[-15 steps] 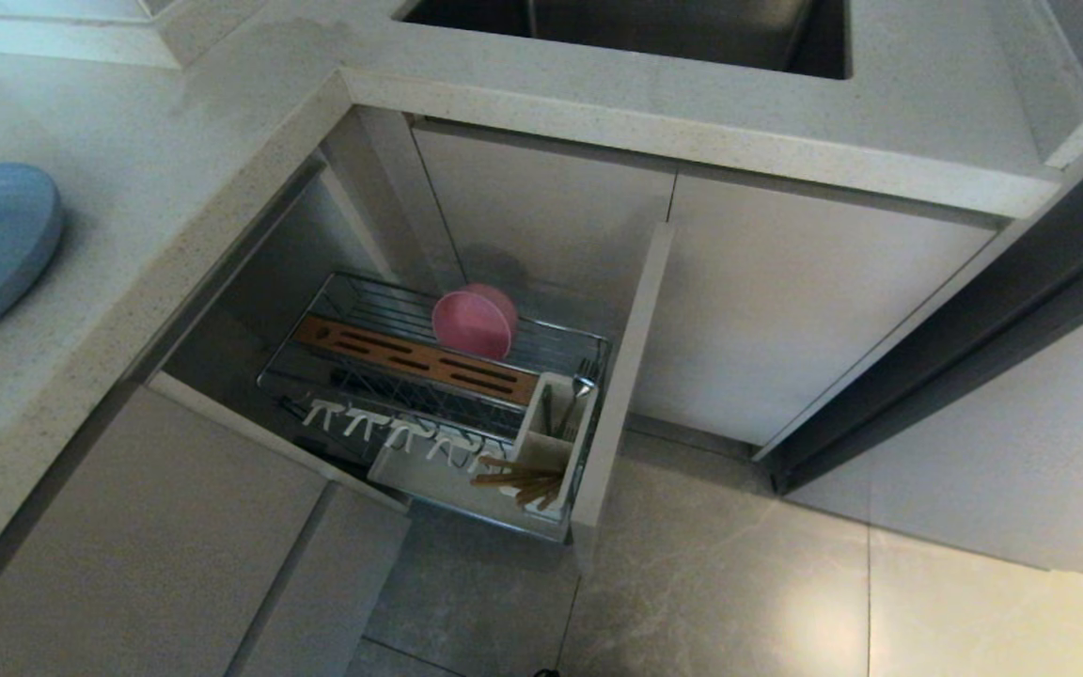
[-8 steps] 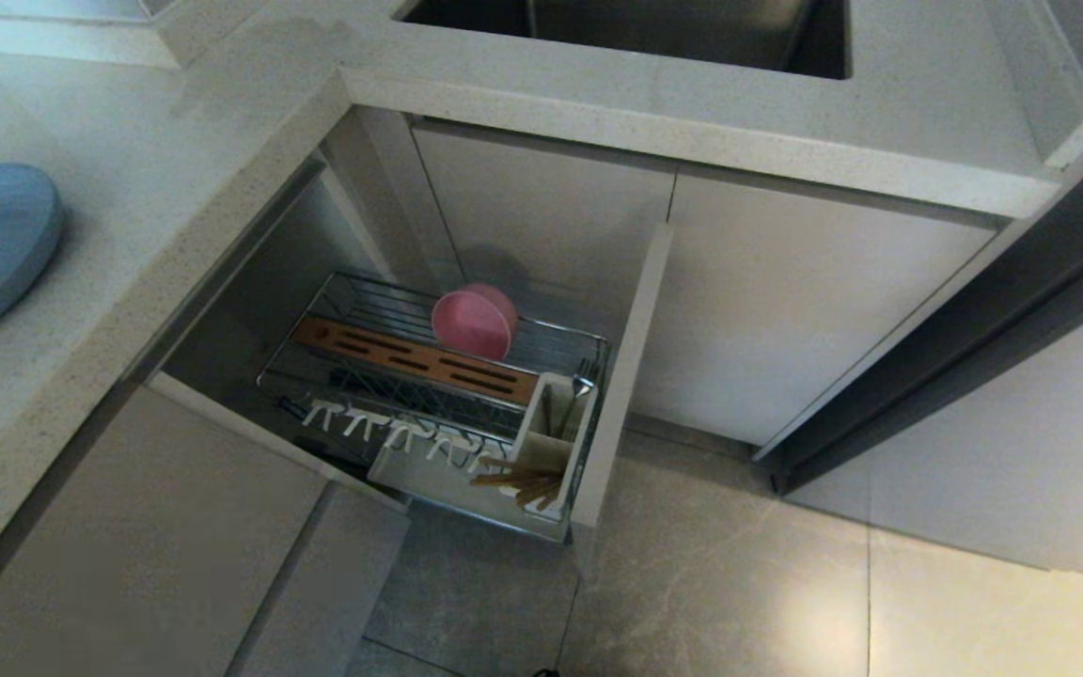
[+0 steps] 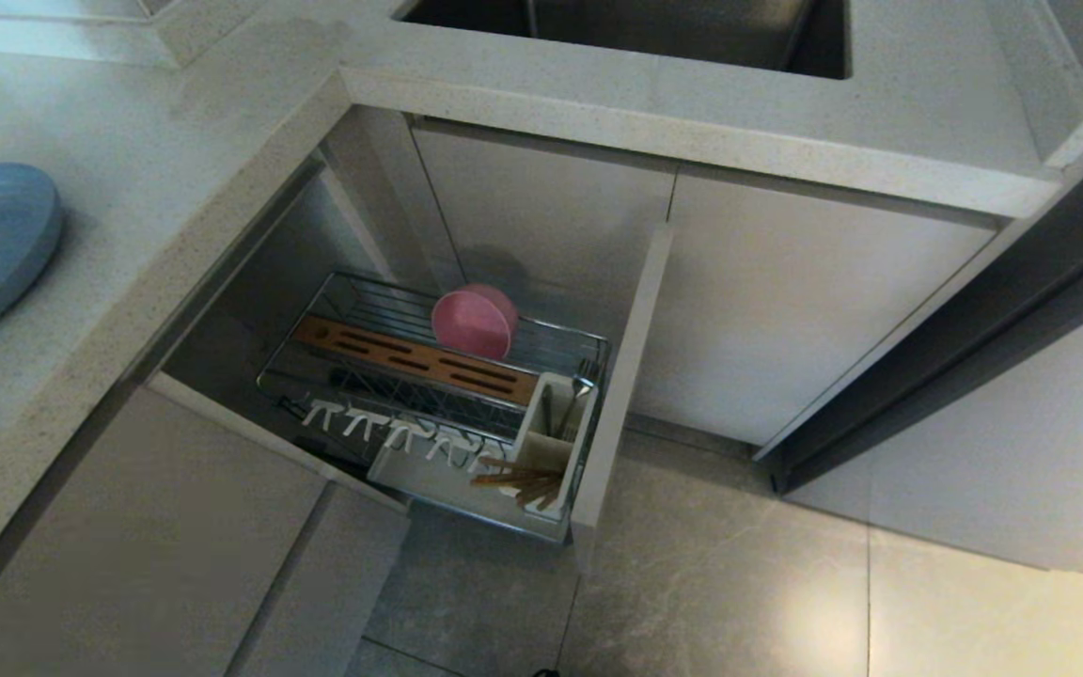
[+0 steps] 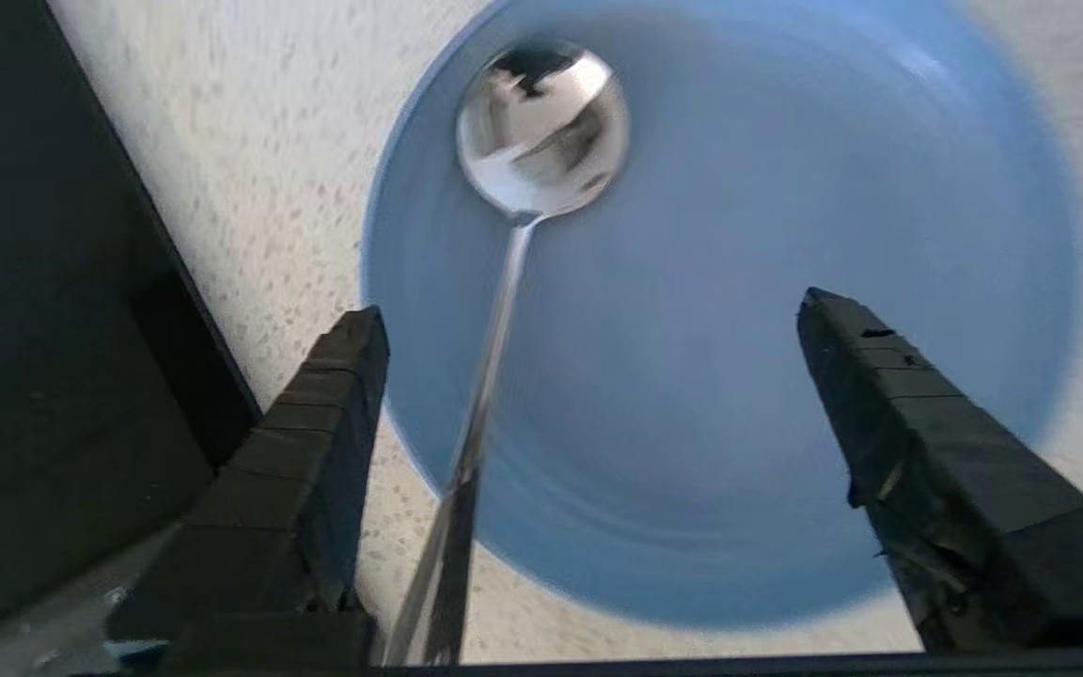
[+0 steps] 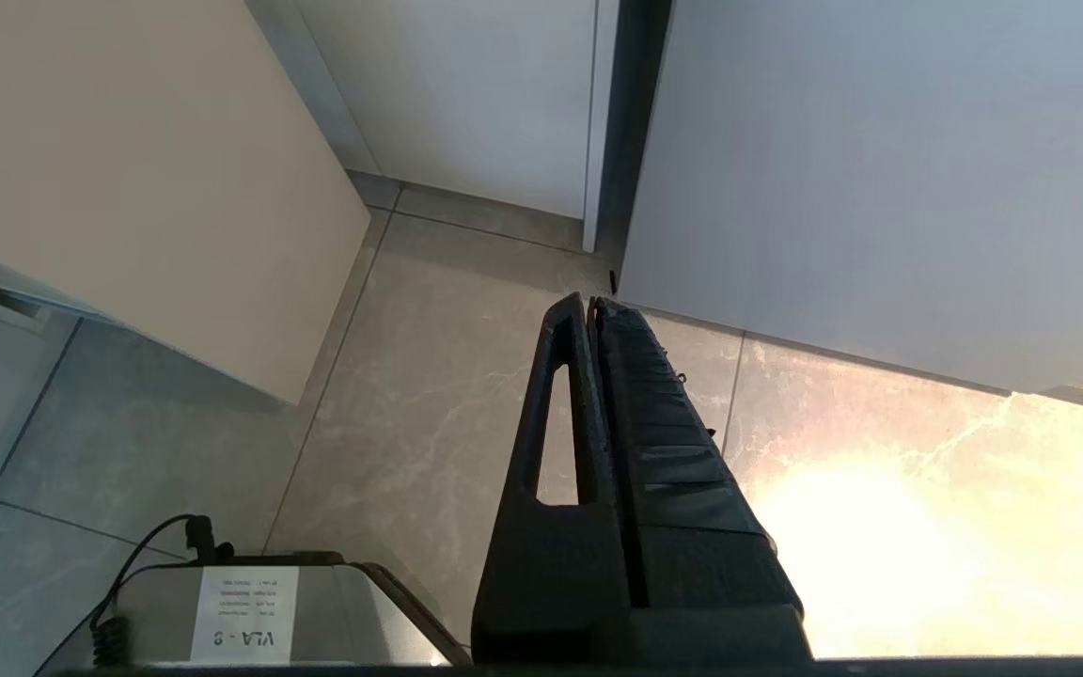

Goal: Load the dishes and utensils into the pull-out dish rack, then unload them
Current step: Pick up the spoon and place it in the cupboard

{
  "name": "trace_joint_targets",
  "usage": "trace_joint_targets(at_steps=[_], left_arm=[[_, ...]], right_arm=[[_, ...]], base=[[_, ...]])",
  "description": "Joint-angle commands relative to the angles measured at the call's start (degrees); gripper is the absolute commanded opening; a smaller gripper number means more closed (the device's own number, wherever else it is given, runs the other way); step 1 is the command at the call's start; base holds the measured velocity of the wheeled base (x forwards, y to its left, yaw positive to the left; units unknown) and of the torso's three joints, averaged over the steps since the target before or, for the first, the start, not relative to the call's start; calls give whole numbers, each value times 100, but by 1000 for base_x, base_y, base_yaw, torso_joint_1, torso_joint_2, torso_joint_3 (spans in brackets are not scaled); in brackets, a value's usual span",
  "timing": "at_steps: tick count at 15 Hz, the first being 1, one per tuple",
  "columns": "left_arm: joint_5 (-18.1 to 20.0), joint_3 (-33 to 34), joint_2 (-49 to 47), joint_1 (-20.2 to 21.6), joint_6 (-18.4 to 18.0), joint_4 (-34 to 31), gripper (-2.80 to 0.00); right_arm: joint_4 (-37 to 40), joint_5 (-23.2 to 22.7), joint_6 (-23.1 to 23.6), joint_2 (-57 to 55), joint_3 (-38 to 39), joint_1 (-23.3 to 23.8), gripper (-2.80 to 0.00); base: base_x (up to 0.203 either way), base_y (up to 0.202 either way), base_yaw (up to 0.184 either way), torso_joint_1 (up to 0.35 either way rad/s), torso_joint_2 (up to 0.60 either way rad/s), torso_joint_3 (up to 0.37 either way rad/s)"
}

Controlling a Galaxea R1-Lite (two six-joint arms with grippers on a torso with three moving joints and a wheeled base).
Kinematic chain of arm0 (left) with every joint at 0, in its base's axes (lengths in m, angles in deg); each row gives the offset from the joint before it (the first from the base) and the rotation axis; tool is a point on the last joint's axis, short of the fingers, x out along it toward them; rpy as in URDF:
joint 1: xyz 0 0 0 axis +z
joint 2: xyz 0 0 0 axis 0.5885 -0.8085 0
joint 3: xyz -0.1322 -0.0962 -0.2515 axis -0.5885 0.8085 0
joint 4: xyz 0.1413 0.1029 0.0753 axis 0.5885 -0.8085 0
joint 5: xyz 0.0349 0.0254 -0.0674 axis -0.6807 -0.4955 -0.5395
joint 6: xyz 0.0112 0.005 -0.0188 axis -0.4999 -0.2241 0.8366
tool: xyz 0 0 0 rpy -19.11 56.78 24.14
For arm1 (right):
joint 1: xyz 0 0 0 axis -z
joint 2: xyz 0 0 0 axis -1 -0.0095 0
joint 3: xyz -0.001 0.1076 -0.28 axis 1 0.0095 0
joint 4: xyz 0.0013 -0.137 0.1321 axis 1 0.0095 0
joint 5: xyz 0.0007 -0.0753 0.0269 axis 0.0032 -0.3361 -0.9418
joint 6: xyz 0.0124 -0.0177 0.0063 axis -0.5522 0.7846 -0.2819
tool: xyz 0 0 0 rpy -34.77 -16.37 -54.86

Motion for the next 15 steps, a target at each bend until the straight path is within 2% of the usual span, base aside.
trace_joint_targets(at_steps=[1,4,12,15], left_arm=[[11,88,-175,25,83,-26,0],[297,180,-184,34,430,-29,0],[454,335,-244,76,574,-22,0],[722,308,-329,160,583,-5,0]], right_arm=[[0,-1,-4,4,0,-1,-280],[0,-1,-4,4,0,-1,-280],[0,-1,4,4,0,-1,-280],[0,-1,-4,4,0,-1,-280]], base=[[0,0,0,0,0,0],[0,0,0,0,0,0],[0,0,0,0,0,0],[0,0,0,0,0,0]])
